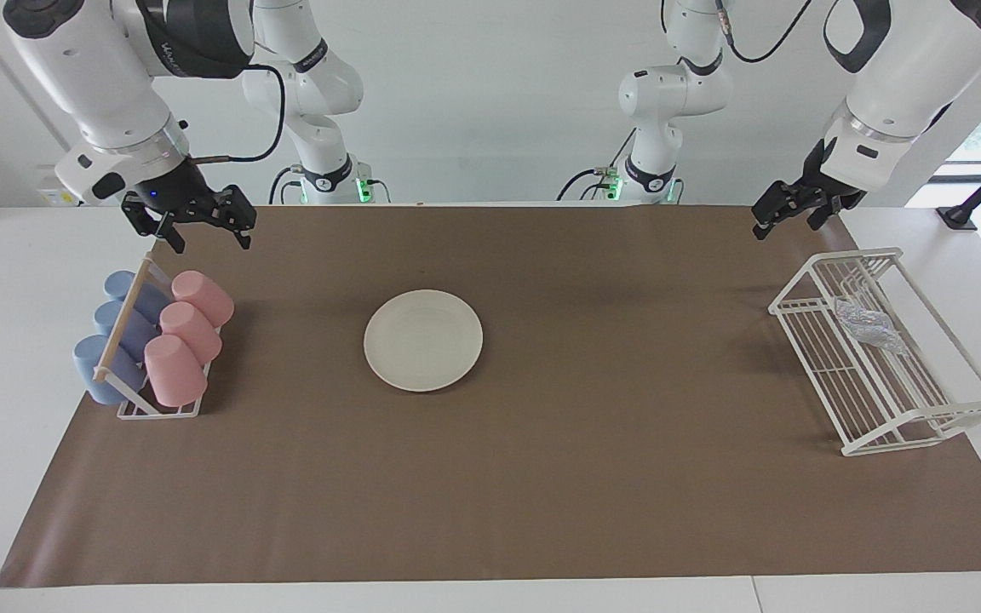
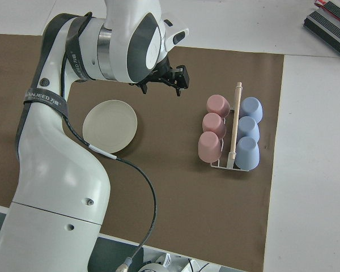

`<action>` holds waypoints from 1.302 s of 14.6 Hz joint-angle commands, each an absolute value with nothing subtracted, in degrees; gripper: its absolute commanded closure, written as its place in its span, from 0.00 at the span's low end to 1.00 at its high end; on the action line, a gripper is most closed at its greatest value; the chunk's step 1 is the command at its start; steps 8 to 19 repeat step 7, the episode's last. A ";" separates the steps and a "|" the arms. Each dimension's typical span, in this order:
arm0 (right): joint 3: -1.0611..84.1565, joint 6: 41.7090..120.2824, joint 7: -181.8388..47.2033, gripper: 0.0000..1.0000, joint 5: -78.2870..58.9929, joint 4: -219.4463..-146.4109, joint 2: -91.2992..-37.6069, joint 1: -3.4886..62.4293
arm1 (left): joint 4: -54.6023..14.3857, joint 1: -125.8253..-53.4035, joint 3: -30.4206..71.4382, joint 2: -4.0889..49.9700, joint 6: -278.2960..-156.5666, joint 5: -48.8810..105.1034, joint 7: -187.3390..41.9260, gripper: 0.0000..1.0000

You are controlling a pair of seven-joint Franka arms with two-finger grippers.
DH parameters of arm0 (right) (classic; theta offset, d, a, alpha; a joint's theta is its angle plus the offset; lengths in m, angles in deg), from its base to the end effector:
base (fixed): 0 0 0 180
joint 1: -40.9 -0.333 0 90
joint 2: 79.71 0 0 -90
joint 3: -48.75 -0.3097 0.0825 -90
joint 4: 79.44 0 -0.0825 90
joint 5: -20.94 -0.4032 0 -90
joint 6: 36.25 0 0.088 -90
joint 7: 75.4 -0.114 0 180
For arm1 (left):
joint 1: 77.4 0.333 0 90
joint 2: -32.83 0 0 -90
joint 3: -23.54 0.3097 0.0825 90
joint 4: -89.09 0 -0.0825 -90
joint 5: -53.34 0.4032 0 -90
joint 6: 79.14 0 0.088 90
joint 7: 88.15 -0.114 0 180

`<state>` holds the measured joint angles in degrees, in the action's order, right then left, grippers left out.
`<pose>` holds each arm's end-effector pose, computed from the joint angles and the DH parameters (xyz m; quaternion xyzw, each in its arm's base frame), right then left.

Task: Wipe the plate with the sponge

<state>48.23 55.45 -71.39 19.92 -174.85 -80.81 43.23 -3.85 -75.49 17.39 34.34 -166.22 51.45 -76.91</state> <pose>0.5673 -0.0159 0.5783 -0.9995 -0.0187 0.0223 0.0099 0.5567 -0.0459 0.5968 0.9973 0.0609 -0.0397 0.0098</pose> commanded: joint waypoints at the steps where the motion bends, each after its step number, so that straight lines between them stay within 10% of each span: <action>1: 48.22 55.24 -70.39 0.00 19.54 -175.94 -82.08 43.36 | -5.30 -75.82 17.74 35.02 -167.73 50.52 -77.34 0.00; 19: 48.22 55.68 -70.57 0.00 19.54 -175.94 -81.99 43.36 | -5.65 -75.64 17.65 35.20 -167.73 50.61 -77.95 0.00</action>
